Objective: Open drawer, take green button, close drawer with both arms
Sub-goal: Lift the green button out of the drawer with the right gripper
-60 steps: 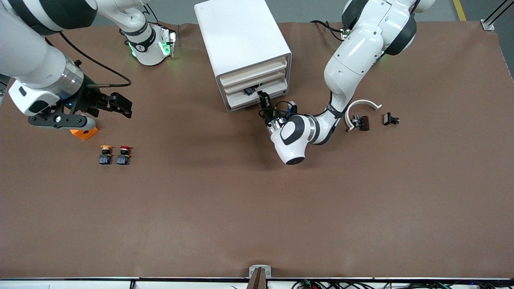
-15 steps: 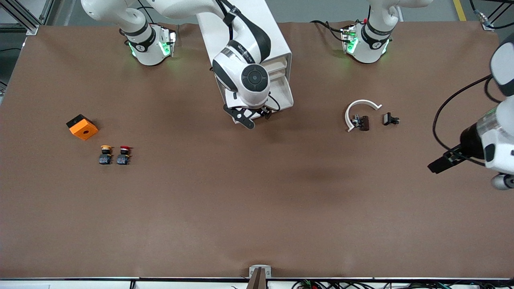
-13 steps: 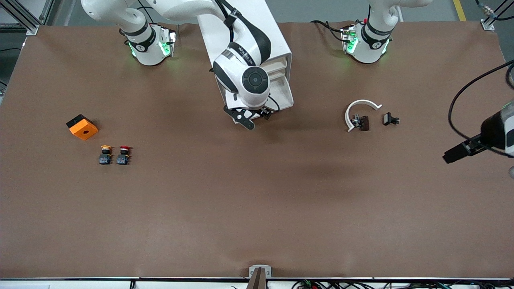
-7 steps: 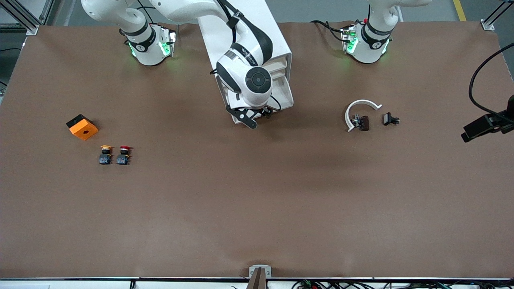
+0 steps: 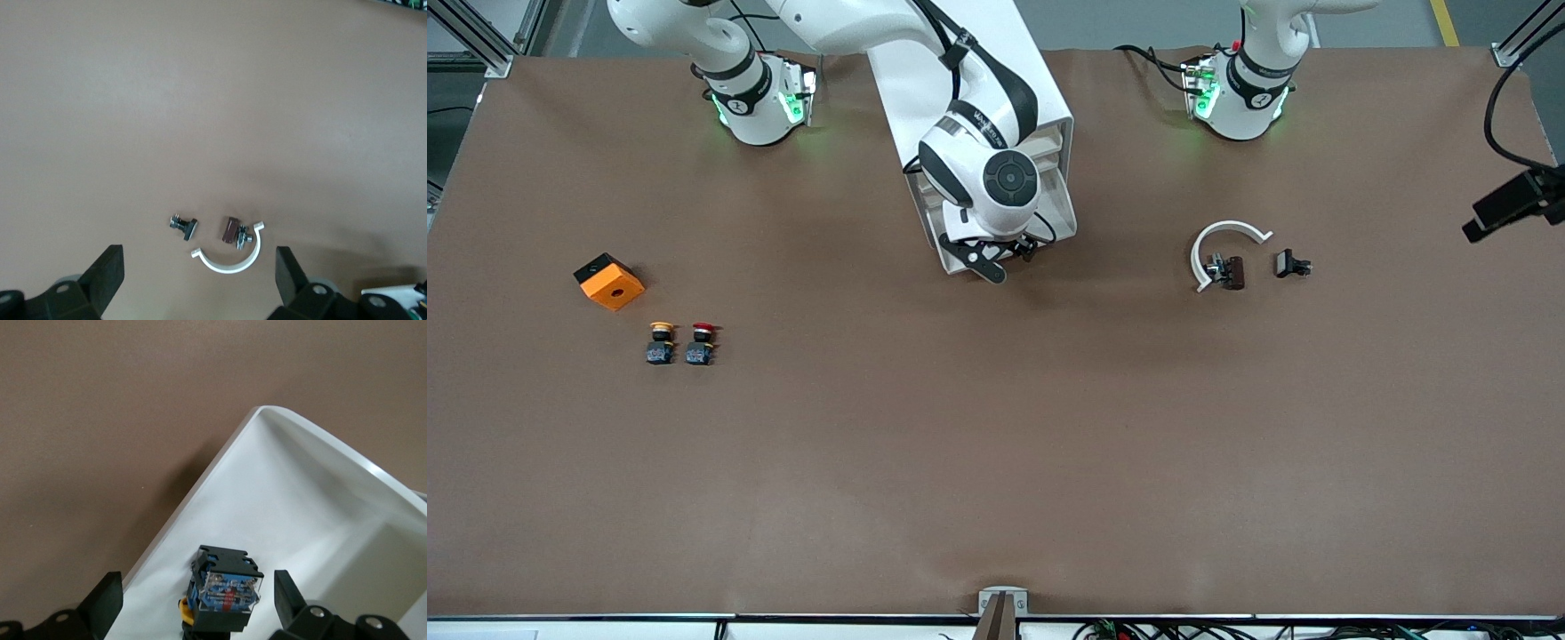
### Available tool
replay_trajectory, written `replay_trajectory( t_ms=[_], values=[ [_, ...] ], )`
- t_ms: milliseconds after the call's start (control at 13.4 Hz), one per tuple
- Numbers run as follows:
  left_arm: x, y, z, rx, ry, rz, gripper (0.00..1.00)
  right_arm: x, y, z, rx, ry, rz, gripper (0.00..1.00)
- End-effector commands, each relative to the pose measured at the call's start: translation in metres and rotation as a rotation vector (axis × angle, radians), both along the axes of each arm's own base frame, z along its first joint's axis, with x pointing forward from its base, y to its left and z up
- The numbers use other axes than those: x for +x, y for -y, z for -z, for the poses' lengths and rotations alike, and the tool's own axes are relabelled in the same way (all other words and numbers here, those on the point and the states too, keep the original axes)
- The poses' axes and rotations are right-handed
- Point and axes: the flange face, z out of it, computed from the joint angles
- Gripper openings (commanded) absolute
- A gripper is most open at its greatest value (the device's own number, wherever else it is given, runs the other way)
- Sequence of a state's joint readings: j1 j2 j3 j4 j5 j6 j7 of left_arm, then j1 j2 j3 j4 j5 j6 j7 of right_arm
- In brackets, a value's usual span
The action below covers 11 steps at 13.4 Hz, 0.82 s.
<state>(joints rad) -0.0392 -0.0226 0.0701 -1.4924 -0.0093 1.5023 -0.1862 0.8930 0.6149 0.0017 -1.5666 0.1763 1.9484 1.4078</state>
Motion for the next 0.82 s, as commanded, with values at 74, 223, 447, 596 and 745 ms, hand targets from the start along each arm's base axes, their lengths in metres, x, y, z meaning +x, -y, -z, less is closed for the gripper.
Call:
replay_trajectory(
  t_ms=[74,223,447,596,745],
  values=[
    [-0.0221,0.0117,0.0,0.018,0.013,0.033,1.0,-0.001,0.0003,-0.0017,0.012,-0.013,-0.012,0.89],
    [-0.0217,0.0097,-0.0015,0.052,0.016,0.038,1.0,0.0,0.0022,-0.0022,0.016,-0.019,-0.038,0.74],
    [-0.0238,0.0071,-0.0004,0.053,0.008,0.035,1.0,-0.002,0.0024,-0.005,0.009,-0.028,-0.044,0.59],
    [-0.026,0.0076,0.0013,0.054,-0.006,0.034,1.0,-0.002,0.0035,-0.007,0.005,-0.034,-0.044,0.57],
    [-0.0266,0.0074,-0.0017,0.056,0.0,0.034,1.0,-0.0028,0.0029,-0.007,0.004,-0.034,-0.046,0.57]
  ],
)
